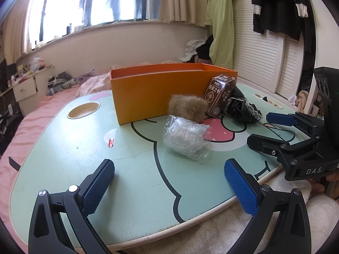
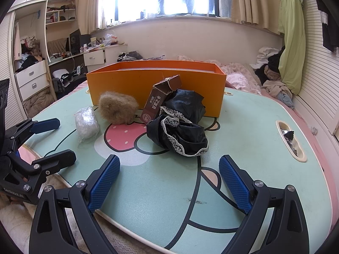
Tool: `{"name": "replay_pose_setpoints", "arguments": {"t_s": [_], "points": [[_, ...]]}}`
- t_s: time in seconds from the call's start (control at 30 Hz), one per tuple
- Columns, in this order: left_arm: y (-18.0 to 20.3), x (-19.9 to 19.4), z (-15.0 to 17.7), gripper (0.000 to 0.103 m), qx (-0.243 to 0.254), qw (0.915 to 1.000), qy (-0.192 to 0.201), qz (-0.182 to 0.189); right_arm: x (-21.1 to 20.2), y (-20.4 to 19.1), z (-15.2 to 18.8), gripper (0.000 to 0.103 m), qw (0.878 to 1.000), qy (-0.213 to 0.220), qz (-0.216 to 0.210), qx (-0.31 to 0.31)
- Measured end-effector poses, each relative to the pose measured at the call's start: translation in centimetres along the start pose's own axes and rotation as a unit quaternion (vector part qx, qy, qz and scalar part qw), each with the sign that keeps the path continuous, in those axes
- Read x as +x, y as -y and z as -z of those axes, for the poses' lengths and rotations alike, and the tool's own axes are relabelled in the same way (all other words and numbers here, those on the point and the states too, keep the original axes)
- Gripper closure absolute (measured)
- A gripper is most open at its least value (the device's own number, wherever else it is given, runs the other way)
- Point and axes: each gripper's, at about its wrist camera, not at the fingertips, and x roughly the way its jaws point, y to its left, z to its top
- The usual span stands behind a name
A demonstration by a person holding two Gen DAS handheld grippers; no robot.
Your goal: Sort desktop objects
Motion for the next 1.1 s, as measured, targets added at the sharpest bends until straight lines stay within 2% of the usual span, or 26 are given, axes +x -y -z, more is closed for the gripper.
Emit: {"name": "replay_pose_setpoints", "arguments": {"t_s": [0.77, 0.87, 1.0, 1.1], "points": [[0.1, -0.1, 0.1, 0.0, 0.0, 1.0, 0.0, -0.001, -0.1, -0.1, 0.1, 0.008, 1.0, 0.0, 0.0, 0.0], [0.1, -0.1, 0.1, 0.0, 0.0, 1.0, 0.0, -0.001, -0.4, 0.0, -0.2, 0.01, 1.0, 0.0, -0.015, 0.001], [0.1, -0.1, 0.1, 0.0, 0.0, 1.0, 0.0, -0.001, -3.0, 1.2, -3.6, 0.014, 0.998, 0.053, -0.027, 0.023], [0.1, -0.2, 0.2, 0.0, 0.0, 1.0, 0.0, -0.001, -2.8, 2.7, -8.6, 0.035, 0.997, 0.054, -0.028, 0.052]]}}
